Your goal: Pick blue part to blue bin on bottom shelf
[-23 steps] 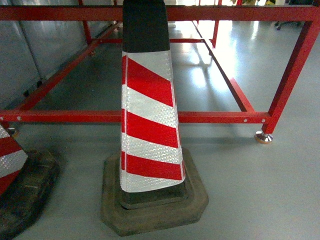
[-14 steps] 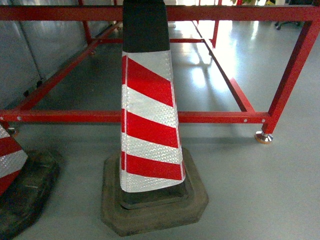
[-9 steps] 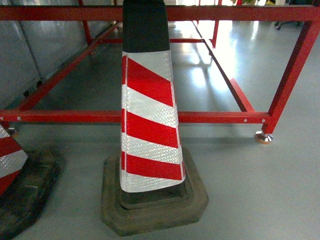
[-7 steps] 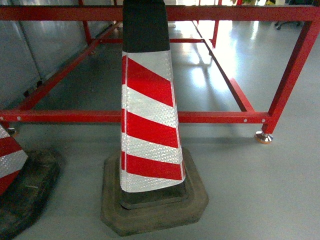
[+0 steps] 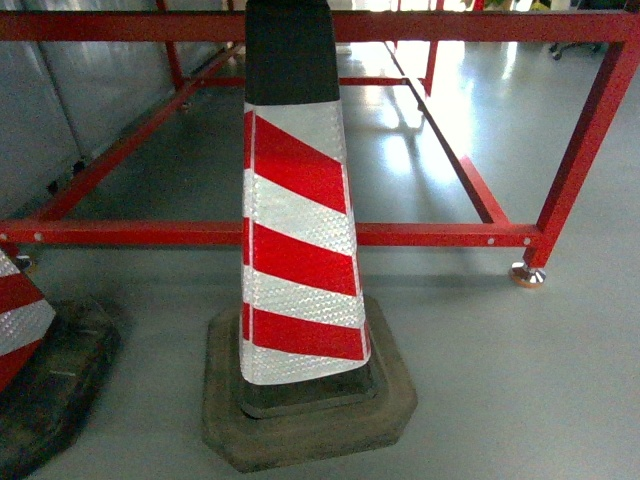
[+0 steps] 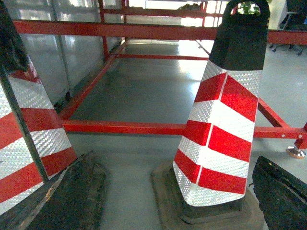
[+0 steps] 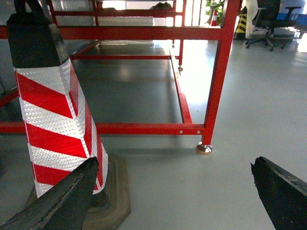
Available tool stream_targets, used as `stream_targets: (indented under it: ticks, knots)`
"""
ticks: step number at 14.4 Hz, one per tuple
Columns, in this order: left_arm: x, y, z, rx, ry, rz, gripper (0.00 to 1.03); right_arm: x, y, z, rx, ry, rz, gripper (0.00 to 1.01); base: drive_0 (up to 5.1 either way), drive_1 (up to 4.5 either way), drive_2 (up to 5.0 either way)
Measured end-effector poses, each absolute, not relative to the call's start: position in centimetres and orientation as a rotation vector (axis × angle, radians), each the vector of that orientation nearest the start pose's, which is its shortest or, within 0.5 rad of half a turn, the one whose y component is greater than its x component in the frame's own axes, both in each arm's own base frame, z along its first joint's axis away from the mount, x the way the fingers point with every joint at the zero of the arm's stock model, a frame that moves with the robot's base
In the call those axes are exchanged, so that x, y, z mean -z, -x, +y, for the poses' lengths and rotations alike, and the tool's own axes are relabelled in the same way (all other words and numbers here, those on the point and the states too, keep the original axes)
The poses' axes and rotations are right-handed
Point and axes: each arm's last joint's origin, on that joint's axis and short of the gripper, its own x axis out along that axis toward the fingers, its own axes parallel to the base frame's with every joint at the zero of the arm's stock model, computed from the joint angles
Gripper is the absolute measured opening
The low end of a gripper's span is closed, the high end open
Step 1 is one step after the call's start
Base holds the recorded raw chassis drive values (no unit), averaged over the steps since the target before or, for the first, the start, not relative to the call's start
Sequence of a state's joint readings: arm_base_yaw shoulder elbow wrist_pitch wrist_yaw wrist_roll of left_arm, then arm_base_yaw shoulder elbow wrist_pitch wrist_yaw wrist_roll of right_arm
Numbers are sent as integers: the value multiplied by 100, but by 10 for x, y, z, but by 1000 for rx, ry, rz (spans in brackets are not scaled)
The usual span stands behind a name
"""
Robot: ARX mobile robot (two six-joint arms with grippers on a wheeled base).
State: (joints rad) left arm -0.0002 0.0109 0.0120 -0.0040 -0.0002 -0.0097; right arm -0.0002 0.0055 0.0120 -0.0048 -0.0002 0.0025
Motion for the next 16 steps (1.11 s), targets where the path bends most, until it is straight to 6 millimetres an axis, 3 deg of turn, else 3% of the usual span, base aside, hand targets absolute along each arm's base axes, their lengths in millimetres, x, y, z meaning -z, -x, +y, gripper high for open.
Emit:
stream_targets:
  ticks: [16]
  knots:
    - [-166, -98, 0, 0, 0, 3, 98, -167, -97, 0, -1, -1, -2, 98, 0, 0, 0]
